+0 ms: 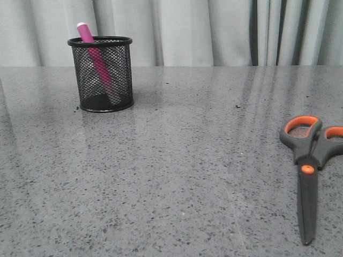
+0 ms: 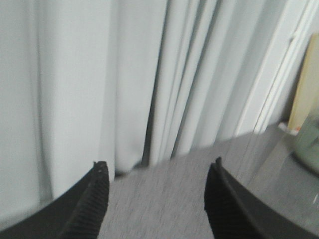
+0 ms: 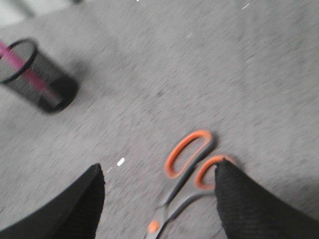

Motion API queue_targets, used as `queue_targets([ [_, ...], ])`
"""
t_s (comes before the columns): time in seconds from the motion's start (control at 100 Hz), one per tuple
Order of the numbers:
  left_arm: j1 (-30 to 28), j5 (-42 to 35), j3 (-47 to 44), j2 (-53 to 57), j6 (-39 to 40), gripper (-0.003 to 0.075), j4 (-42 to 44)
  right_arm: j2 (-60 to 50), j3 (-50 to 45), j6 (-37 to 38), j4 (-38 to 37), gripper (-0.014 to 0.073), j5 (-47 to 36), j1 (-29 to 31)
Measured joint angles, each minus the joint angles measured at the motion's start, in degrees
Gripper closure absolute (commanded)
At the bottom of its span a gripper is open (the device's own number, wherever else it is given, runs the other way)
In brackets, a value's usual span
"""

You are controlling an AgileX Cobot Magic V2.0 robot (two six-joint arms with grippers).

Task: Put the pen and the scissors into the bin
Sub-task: 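Lower the right gripper onto the scissors handles and grasp them, then lift the scissors with the right gripper and carry them over the cup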

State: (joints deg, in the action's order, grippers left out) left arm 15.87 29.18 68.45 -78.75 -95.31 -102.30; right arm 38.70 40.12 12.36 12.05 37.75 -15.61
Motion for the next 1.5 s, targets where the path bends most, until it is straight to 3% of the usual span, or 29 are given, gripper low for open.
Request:
queue_targets([
  [0.16,0.0,1.54,0.12,8.84,0.91,0.0346,0.0,8.01,3.84,0.87,1.78,0.0162,10.33,-7.14],
  [0.33,0.0,3.19,0.2,15.66,2.96,0.0346,0.21,16.97,4.31,5.02,1.83,0.0158,14.27,-12.22],
  [0.63,3.89,5.68,-0.59,23.02,6.64,0.0346,3.68,30.5,10.46,10.39,1.53,0.0158,14.67,-12.59],
  [0.85,7.37,6.01,-2.86,25.96,6.98,0.0346,4.86,39.97,15.79,19.12,-7.23,0.0159,18.61,-12.61],
  [1.37,8.01,6.01,-4.86,29.32,7.11,0.0346,4.96,44.6,17.61,24.12,-7.1,0.0163,21.44,-12.61],
  [1.5,8.01,6.01,-4.86,29.32,7.11,0.0346,4.96,46.56,18.23,25.11,-7.61,0.0275,22.5,-12.61],
])
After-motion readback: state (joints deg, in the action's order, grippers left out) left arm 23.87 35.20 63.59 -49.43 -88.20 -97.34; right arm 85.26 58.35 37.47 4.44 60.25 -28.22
